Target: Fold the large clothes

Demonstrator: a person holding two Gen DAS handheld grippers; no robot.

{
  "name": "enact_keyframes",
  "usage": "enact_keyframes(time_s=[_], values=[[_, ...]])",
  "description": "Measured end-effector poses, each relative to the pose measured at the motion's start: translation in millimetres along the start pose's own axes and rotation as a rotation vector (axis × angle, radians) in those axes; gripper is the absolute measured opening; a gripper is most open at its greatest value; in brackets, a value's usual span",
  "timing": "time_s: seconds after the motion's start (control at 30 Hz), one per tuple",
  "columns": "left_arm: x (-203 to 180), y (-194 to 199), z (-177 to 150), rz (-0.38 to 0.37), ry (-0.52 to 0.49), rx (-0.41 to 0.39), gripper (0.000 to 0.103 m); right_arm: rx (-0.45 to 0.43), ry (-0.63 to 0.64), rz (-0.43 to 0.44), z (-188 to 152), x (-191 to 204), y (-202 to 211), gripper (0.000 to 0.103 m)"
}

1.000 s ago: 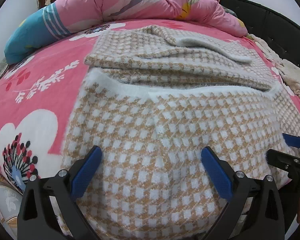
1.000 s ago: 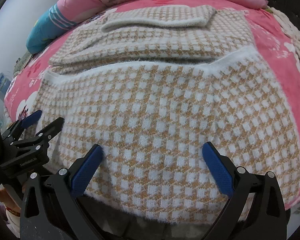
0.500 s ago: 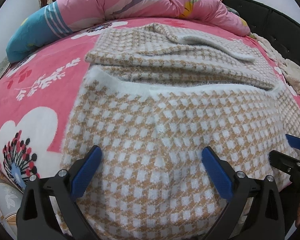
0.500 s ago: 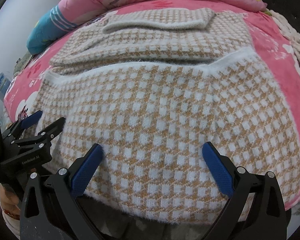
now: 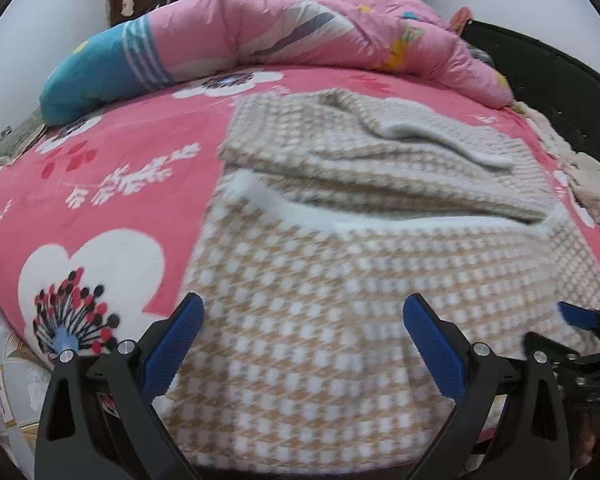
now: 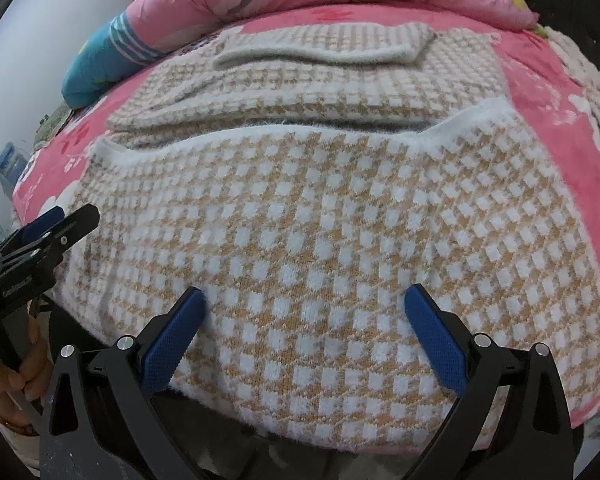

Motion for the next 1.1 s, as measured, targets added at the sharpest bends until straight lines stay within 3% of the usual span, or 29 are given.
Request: enact_keyframes(time_s=[0.1,0.37,0.67,0.93,1.1], values=[[5.7,-5.9,-5.7,0.005,0.008,0.014,0.098,0.012,0.020,-0.045,1.4,5.7,6.8,0.095],[5.2,-10.1,-8.1,0.008,0.034,0.030,0.098,-0.097,0.116,-0.106,14.2,25.8,35.6,0.095],[5.1,-12.0,-7.5,0.010,0.041,0.039,0.098,-0.131,0.052,-0.024,37.0,34.8,35.1,0.091],[5.2,-12.9,-7.7,0.005,0.051,0.041,0.098,-0.147,0.051,0.013,45.2,45.3,33.8,0.076],[5.7,-13.1,-7.5,0.004,0.050,0.042,0.098,-0.143,0.054,0.018,43.1,47.9,27.9,0.072]])
Point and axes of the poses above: each gripper's, at about its wrist camera, not at the fingertips, and y roughly against the way its jaws point, x to its left, z to its top, the point moved 8 cm from there along -y, roughly the way its jaws point
